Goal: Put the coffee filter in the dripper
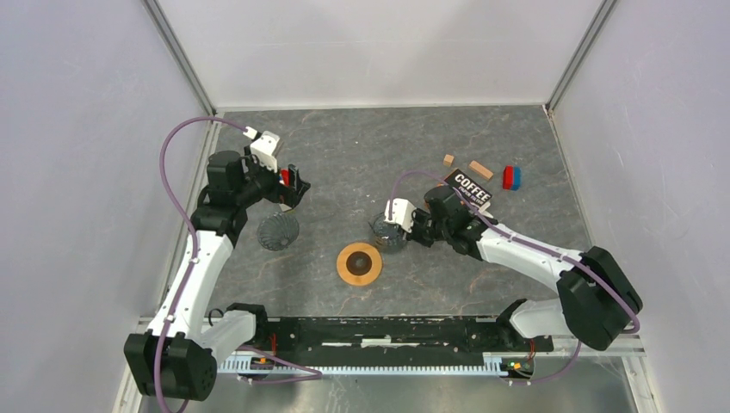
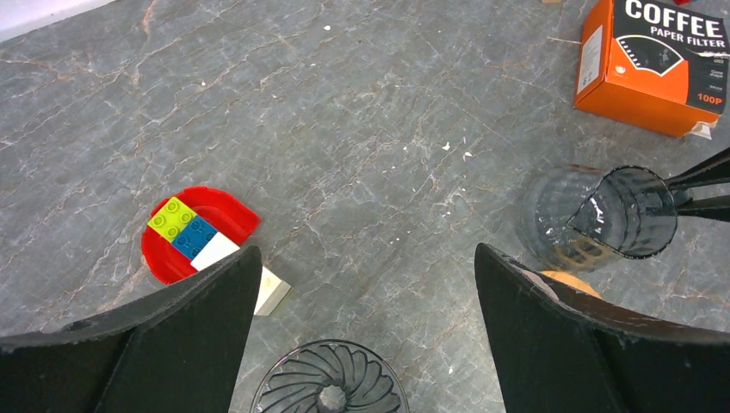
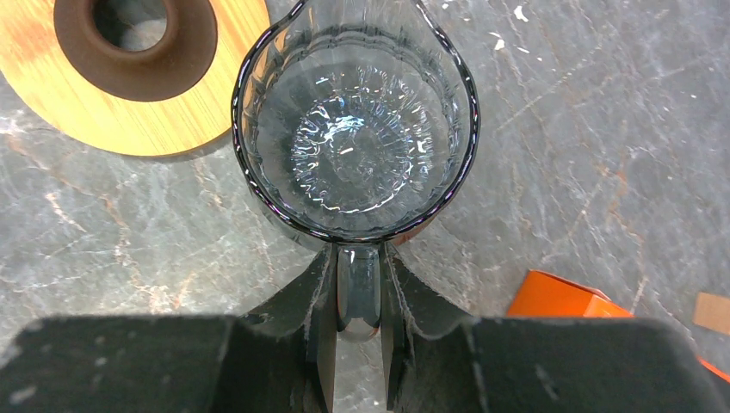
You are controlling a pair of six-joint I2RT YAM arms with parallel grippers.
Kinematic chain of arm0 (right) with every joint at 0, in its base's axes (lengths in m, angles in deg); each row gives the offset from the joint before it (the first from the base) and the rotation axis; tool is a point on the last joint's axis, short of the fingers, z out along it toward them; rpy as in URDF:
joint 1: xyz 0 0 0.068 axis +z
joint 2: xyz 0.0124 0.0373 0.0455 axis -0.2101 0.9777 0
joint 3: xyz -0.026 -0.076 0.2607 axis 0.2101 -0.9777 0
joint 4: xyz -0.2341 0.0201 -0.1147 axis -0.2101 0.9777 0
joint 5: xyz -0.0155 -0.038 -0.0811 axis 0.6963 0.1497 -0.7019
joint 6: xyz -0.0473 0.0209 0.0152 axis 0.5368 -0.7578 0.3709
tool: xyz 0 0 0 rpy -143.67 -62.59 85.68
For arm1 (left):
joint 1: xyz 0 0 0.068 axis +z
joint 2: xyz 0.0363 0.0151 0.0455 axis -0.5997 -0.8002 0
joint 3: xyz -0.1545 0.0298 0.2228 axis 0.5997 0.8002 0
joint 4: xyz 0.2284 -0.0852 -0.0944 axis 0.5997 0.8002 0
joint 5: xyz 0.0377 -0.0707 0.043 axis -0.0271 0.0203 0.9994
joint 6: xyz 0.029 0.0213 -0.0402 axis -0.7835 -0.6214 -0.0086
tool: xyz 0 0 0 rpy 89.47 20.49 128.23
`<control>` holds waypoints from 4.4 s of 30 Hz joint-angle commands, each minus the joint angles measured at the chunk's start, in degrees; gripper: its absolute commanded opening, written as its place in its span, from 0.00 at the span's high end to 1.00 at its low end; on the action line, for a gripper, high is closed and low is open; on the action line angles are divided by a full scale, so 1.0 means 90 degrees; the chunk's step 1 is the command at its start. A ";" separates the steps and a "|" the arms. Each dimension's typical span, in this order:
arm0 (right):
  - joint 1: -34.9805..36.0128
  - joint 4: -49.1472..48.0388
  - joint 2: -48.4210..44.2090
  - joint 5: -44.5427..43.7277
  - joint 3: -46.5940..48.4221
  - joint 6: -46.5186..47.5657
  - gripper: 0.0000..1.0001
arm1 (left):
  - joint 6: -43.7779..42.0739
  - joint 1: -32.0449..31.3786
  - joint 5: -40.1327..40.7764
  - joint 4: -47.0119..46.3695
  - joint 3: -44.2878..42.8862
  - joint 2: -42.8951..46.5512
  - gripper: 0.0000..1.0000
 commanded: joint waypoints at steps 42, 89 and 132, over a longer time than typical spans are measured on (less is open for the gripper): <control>-0.1335 0.1172 -0.1831 0.0044 -0.0232 0.0426 0.25 | -0.1577 -0.3245 0.0566 0.2098 -0.0441 -0.1917 0.38; -0.1971 0.0748 -0.1829 0.2005 0.0118 0.0139 0.27 | -0.1751 -0.4310 0.1073 0.2202 -0.0172 -0.2050 0.98; 0.1945 0.2769 -0.1020 -0.0010 0.2749 0.2864 1.00 | -0.1083 -0.2929 -0.2455 0.3301 -0.2866 -0.2560 0.96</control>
